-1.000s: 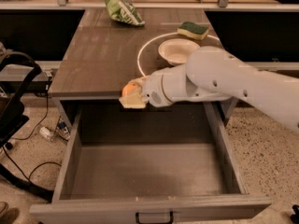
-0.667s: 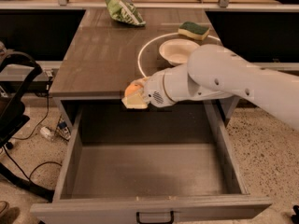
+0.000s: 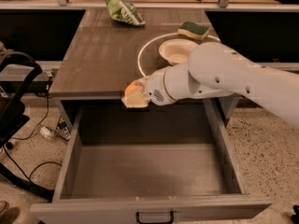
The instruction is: Place orange into top drawer
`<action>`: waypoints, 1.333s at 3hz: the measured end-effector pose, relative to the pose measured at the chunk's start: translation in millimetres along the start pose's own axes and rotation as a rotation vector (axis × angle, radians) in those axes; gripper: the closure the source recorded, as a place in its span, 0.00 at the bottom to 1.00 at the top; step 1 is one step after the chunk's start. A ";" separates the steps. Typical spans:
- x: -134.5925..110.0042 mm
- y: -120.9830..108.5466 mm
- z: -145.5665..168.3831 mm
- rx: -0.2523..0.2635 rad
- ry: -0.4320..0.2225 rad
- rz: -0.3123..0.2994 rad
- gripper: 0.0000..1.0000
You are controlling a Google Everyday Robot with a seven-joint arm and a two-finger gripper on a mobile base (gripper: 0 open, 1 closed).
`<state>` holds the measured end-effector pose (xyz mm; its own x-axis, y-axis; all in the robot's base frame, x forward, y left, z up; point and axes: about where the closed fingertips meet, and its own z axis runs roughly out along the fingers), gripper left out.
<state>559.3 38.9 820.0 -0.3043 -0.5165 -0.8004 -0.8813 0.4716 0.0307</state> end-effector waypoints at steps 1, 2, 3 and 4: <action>-0.1 -0.1 0.0 0.000 0.000 0.000 1.00; -0.1 -0.1 -0.2 0.000 0.000 0.000 1.00; -0.1 -0.1 -0.2 0.000 0.000 0.000 1.00; -0.1 0.0 -0.2 0.001 0.000 0.000 1.00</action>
Offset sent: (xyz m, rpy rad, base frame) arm -0.0484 -0.0950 0.1176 -0.0369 -0.1512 -0.2674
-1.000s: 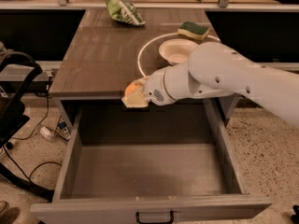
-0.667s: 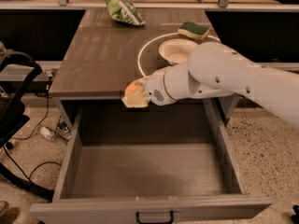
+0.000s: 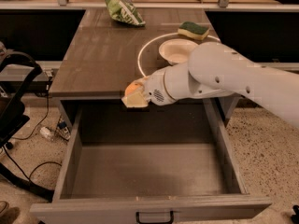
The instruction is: Place orange into top drawer
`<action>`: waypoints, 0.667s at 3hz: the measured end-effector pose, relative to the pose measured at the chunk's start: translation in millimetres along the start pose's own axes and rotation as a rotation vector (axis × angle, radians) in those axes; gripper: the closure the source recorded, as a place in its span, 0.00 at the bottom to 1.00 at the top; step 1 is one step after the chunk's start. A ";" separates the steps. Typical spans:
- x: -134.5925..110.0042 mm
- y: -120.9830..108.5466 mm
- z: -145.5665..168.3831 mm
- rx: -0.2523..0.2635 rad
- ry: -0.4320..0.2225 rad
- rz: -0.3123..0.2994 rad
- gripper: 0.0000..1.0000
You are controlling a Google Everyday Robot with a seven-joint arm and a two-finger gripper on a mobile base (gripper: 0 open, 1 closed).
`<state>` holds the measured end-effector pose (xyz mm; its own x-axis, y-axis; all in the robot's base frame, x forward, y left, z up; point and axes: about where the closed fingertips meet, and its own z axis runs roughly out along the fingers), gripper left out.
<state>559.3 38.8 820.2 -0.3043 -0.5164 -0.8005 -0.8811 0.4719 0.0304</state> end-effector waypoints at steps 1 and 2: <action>-0.2 0.1 -0.1 0.000 0.000 0.000 1.00; -0.2 0.1 -0.1 0.000 0.000 0.000 1.00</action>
Offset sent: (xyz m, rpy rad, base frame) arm 0.0066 -0.0310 0.2684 -0.2149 -0.3350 -0.1737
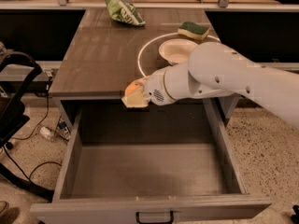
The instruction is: Place orange into top drawer
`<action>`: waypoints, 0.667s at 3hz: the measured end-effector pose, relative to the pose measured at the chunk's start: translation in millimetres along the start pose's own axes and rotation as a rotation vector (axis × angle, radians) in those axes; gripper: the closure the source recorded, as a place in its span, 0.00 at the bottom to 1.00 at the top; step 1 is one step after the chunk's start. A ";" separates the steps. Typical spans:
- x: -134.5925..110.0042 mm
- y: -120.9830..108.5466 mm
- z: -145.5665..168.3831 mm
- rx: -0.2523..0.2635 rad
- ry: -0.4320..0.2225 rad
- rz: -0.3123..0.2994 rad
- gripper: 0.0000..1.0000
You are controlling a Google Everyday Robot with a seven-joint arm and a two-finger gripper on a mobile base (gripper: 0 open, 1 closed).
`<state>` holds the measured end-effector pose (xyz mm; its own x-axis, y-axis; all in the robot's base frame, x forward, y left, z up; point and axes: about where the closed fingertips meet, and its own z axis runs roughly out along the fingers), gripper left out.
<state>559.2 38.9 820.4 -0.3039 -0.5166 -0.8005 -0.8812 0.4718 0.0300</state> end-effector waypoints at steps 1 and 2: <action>-0.1 0.0 0.0 0.000 0.000 0.000 1.00; -0.3 0.0 -0.1 0.000 0.000 0.000 1.00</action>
Offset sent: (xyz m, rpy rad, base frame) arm 0.0581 0.0258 0.2076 -0.0699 -0.2553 -0.0296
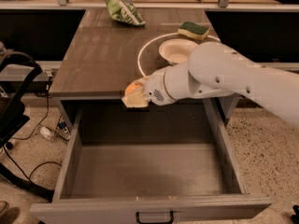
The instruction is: Place orange into top drawer
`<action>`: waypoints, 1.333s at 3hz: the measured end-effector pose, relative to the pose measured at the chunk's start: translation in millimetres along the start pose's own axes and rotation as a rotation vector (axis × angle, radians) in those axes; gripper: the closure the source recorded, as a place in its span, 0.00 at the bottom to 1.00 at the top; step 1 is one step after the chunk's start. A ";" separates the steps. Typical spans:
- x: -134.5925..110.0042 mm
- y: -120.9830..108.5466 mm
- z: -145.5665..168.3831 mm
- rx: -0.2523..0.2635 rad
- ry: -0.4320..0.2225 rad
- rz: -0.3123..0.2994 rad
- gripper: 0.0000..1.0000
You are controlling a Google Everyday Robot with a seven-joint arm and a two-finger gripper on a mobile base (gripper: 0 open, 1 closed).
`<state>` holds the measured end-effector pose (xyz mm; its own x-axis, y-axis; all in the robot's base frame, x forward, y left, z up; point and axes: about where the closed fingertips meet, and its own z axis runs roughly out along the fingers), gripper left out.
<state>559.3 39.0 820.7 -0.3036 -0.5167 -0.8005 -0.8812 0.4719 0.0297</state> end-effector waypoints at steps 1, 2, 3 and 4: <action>-0.1 0.1 0.0 0.000 0.000 0.000 0.97; -0.1 0.1 0.0 0.000 0.000 0.000 0.80; -0.1 0.1 0.0 0.000 0.000 0.000 0.94; -0.2 0.2 0.0 0.000 0.000 0.000 1.00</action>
Offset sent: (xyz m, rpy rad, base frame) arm 0.0000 0.0000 0.0000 0.0000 0.0000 0.0000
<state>559.2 39.1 820.9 -0.3032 -0.5168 -0.8006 -0.8813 0.4716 0.0294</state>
